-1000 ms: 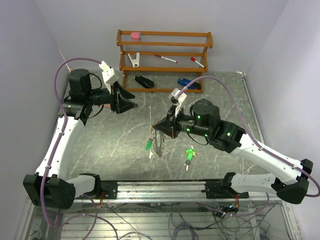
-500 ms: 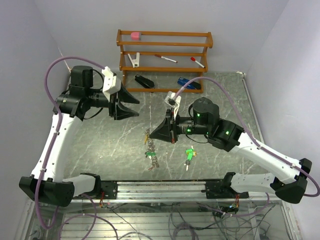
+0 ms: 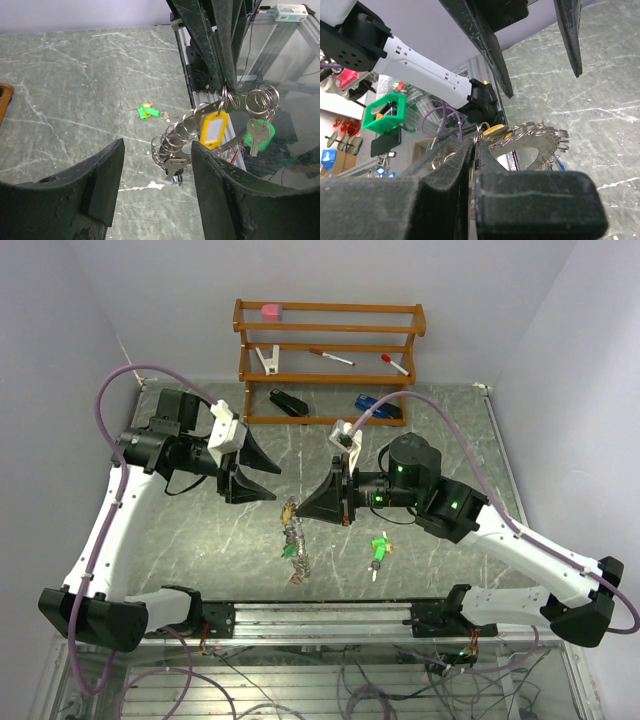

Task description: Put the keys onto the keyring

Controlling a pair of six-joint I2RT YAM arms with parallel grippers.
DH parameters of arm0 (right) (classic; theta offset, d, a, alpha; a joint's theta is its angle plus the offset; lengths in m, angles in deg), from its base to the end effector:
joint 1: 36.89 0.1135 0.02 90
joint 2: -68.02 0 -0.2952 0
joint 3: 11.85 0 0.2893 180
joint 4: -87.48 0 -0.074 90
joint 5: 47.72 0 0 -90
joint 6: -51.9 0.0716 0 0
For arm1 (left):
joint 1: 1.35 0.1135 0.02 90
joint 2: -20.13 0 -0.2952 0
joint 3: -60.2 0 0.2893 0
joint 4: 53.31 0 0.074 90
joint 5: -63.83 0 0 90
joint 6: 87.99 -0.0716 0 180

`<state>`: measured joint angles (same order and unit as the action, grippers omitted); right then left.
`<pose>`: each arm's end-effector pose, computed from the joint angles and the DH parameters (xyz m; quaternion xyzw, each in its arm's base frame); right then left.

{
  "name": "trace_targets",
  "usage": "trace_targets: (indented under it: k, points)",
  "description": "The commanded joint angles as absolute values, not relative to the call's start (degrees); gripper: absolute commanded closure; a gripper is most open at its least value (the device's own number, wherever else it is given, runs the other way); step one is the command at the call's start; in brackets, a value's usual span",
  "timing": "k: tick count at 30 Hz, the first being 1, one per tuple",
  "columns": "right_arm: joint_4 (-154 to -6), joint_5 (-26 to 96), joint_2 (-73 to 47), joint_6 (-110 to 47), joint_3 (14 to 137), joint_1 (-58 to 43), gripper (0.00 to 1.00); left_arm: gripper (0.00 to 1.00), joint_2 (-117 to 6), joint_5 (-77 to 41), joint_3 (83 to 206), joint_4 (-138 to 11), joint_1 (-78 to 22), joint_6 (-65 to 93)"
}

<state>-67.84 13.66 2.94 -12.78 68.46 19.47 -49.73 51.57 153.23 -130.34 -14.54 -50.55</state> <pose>0.1430 0.2769 0.4347 -0.3518 0.6696 0.5523 0.3506 0.2147 -0.1222 0.4324 0.5653 0.5160 -0.4804 0.4283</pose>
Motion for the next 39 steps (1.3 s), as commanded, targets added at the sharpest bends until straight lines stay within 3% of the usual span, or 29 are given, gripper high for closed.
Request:
trace_targets:
  k: [1, 19, 26, 31, 39]
  points:
    - [-72.62, 12.27, 2.76, -11.2, 69.03, 19.33, 1.0, 0.33, -49.17, 54.92, 154.82, -134.36, -15.62, -55.3]
    - [-72.05, 14.8, 1.97, -12.9, 69.21, 19.29, 1.0, 0.32, -53.14, 55.95, 158.85, -144.63, -22.6, -65.83]
    - [-72.17, 14.5, 2.31, -12.8, 69.08, 19.28, 1.0, 0.4, -53.63, 49.67, 159.71, -132.21, -25.4, -50.61]
    - [-71.88, 14.5, 2.26, -12.96, 69.13, 19.28, 1.0, 0.52, -53.84, 45.84, 159.1, -126.11, -28.68, -43.08]
    - [-71.05, 15.2, 3.38, -13.32, 69.35, 19.31, 1.0, 0.87, -54.19, 44.16, 159.3, -124.69, -30.51, -40.97]
